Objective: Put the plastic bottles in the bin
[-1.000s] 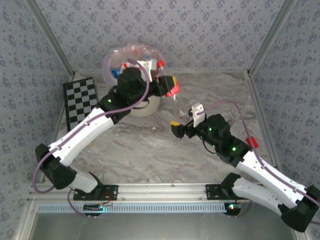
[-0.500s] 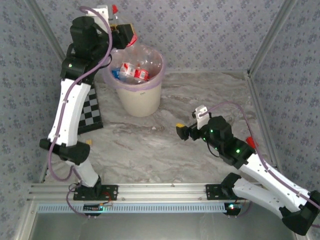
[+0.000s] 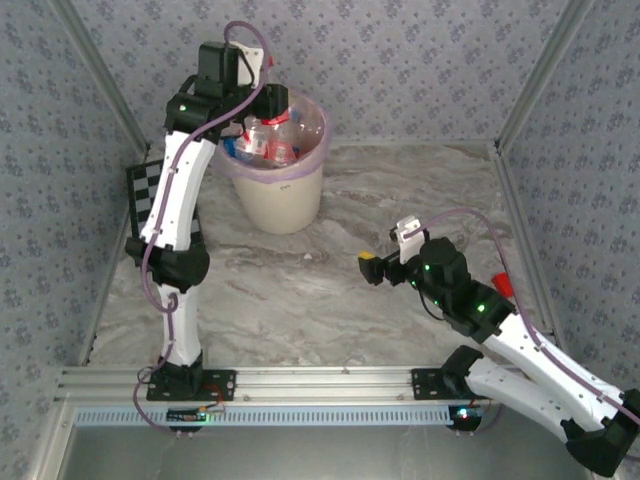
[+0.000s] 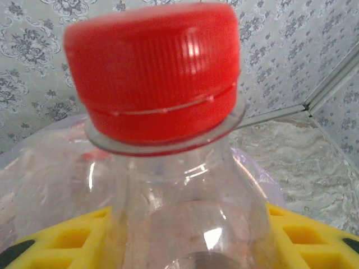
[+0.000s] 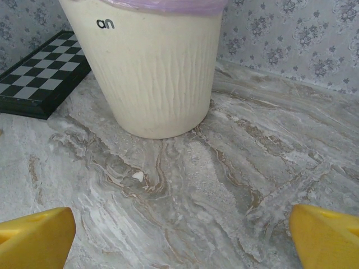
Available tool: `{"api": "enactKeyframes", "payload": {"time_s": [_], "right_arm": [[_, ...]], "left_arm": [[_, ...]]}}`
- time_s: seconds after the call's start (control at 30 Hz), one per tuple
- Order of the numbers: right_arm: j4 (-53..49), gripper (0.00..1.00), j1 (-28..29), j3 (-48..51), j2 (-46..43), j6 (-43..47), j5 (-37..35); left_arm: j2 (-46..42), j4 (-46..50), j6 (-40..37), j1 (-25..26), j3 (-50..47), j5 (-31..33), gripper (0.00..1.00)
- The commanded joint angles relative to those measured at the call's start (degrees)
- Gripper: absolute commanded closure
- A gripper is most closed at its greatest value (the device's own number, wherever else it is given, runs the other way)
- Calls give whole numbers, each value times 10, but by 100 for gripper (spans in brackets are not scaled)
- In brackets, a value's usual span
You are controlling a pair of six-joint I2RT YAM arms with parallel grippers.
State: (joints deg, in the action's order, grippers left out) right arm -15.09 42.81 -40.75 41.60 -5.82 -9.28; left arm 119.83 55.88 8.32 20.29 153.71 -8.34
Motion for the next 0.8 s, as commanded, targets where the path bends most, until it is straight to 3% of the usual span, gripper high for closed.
{"api": "enactKeyframes", "payload": {"time_s": [0.0, 0.13, 0.37, 0.67, 0.77], "right_arm": [[-7, 0, -3, 10, -7, -13, -13], [-2, 0, -4, 11, -1, -16, -10], [10, 0, -4, 14, 14, -22, -4], [14, 0, -4, 17, 23, -24, -2], [18, 0, -4, 18, 26, -24, -3]], "left_arm": [[35, 52, -51, -11, 10, 22, 69], [57, 63, -55, -13, 10, 22, 64], [85, 42, -44, -11, 10, 4, 47], [116, 59, -54, -11, 10, 10, 39], [110, 52, -49, -10, 10, 6, 31]]}}
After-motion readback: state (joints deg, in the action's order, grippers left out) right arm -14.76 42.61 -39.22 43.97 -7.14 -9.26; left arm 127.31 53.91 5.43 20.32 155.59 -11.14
